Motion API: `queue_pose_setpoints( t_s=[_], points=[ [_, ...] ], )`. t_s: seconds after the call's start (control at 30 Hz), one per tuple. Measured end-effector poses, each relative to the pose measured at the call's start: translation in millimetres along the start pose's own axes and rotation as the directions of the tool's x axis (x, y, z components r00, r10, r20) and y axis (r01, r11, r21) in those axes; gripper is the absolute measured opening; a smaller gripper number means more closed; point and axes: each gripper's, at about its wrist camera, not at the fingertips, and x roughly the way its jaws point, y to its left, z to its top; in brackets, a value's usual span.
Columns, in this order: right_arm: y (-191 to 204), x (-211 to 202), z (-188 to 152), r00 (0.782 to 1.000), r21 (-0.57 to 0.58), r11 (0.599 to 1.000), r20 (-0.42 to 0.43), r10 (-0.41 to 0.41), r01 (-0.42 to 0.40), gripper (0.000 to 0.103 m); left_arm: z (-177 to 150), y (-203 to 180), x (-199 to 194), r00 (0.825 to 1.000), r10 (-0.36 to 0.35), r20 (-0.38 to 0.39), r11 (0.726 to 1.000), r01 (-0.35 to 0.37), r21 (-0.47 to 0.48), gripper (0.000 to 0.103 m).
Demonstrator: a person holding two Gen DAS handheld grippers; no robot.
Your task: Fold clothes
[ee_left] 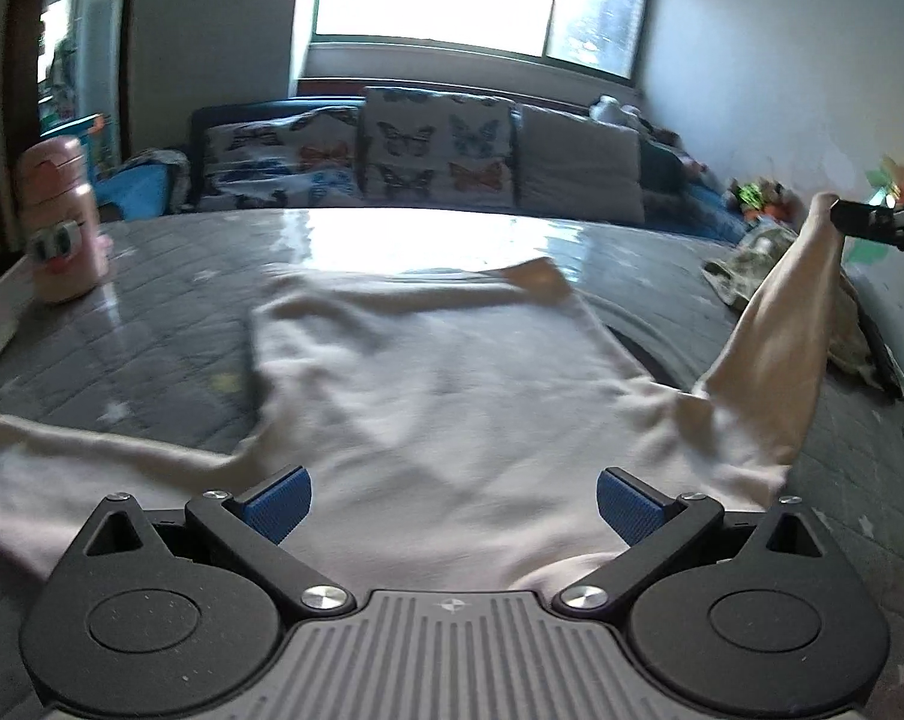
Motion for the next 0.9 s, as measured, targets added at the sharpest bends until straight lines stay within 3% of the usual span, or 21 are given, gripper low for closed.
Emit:
queue_pose_setpoints(
  t_s=[0.27,0.53,0.63,0.77,0.9],
  points=[
    [106.3,30.8,-3.6,0.986,-0.16,0.974,-0.077,0.15,-0.161,0.004,-13.6,48.2,-16.6,0.999,0.038,0.013,0.996,-0.037,-0.083,0.103],
    [175.3,56.6,-45.6,0.951,-0.241,0.93,-0.213,0.226,-0.276,0.006,-23.4,69.1,-21.8,0.998,0.061,0.007,0.989,-0.059,-0.135,0.103],
    [182.3,55.3,-53.7,0.935,-0.246,0.918,-0.249,0.251,-0.312,0.012,-23.4,69.9,-23.6,0.998,0.065,0.012,0.989,-0.063,-0.136,0.103],
    [158.1,40.8,-50.0,0.944,-0.264,0.922,-0.248,0.217,-0.282,0.024,-21.8,67.9,-25.4,0.997,0.072,0.022,0.989,-0.069,-0.13,0.103],
    [127.2,28.9,-49.5,0.95,-0.279,0.929,-0.26,0.171,-0.243,0.024,-17.9,59.9,-24.2,0.997,0.061,0.037,0.992,-0.057,-0.116,0.098]
  ],
)
